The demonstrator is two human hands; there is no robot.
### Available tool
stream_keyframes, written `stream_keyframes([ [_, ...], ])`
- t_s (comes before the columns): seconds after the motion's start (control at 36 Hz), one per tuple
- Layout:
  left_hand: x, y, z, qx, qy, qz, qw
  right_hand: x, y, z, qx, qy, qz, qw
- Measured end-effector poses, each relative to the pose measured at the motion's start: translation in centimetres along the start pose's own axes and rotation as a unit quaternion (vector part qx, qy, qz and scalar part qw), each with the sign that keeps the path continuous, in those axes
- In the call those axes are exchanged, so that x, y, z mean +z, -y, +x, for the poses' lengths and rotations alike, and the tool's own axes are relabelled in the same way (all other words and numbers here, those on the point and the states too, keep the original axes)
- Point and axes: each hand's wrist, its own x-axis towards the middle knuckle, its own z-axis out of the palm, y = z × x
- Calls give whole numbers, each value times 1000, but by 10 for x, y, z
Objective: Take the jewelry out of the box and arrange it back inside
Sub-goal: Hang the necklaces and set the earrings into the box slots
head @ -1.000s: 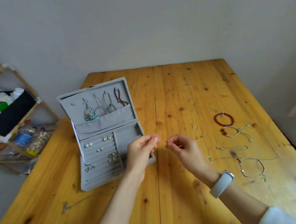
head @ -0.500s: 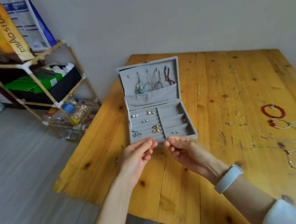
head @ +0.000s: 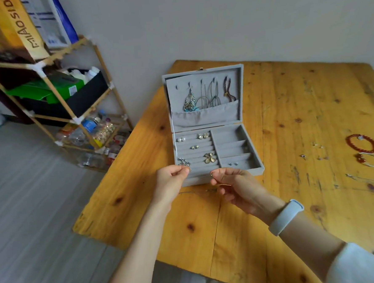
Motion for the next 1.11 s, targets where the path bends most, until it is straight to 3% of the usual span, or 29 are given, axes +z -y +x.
stream_keyframes([
  [0.25, -6, 6, 20, -43, 33, 177, 983, -2, -1, 4, 7, -11, -3, 1000],
  [0.39, -6, -1, 28, -24, 44, 340, 939, -3, 0, 5, 7, -15, -4, 1000],
  [0.64, -5, -15, 32, 58, 48, 478, 875, -6, 2, 6, -6, -13, -30, 999],
  [0.72, -9, -14, 27, 94, 34, 491, 866, -6, 4, 8, -18, -20, -51, 998],
  [0.86, -18, -4, 17, 157, 7, 445, 882, -4, 7, 5, -56, -25, -117, 991],
  [1.0, -22, 5, 15, 215, 52, 362, 905, 1, 16, 6, -110, -3, -145, 983],
  [1.11, -20, 6, 20, 237, 71, 362, 899, 5, 24, 14, -130, 0, -180, 975],
])
